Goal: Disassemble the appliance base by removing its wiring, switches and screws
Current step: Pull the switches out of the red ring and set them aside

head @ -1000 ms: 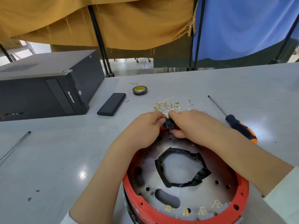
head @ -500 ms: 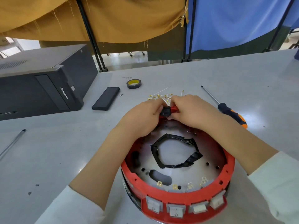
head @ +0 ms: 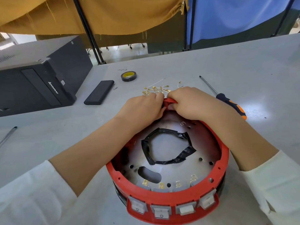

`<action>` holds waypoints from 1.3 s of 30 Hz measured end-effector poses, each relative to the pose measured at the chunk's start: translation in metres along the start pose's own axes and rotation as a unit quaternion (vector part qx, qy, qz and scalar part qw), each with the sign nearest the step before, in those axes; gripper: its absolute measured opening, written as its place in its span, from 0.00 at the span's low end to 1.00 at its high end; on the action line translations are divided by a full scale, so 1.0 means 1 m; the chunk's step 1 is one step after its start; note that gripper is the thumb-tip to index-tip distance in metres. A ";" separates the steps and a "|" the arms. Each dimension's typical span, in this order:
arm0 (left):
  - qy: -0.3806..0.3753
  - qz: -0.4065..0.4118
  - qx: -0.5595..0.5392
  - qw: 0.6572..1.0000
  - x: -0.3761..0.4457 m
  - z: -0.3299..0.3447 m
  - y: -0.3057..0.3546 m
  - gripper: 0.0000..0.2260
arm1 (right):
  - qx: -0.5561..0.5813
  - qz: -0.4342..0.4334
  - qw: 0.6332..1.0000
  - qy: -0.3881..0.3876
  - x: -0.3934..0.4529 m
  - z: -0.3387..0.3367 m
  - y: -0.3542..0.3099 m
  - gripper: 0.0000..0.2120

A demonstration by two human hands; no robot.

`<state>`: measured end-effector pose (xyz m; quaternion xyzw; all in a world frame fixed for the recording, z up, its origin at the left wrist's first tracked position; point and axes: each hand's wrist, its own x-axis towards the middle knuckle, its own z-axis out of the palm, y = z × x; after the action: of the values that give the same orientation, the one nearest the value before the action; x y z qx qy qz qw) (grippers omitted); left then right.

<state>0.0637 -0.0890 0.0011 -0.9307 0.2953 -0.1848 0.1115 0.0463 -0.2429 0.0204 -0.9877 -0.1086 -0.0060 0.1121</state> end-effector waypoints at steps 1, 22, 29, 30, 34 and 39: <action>0.000 0.002 0.003 1.000 0.000 0.000 0.000 0.15 | 0.000 -0.003 1.000 0.003 0.000 0.000 0.000 0.08; 0.012 0.014 -0.066 0.998 0.000 -0.006 -0.005 0.11 | -0.007 -0.015 1.000 0.019 -0.001 0.001 0.002 0.07; -0.079 -0.106 -0.180 0.975 -0.005 -0.009 -0.024 0.21 | -0.088 -0.131 0.981 0.117 -0.008 0.004 -0.009 0.17; -0.076 -0.109 -0.192 0.972 -0.005 -0.007 -0.025 0.17 | -0.088 -0.154 0.976 0.126 -0.008 0.004 -0.012 0.17; -0.084 -0.109 -0.258 0.956 -0.004 -0.006 -0.024 0.09 | -0.091 -0.160 0.974 0.131 -0.002 0.010 -0.019 0.18; -0.078 -0.096 -0.278 0.952 -0.005 -0.008 -0.026 0.05 | -0.178 -0.140 0.964 0.142 0.005 0.014 -0.024 0.19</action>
<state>0.0693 -0.0662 0.0153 -0.9604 0.2343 -0.0317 -0.1476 0.0461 -0.2159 0.0124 -0.9557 -0.2257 -0.1809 -0.0536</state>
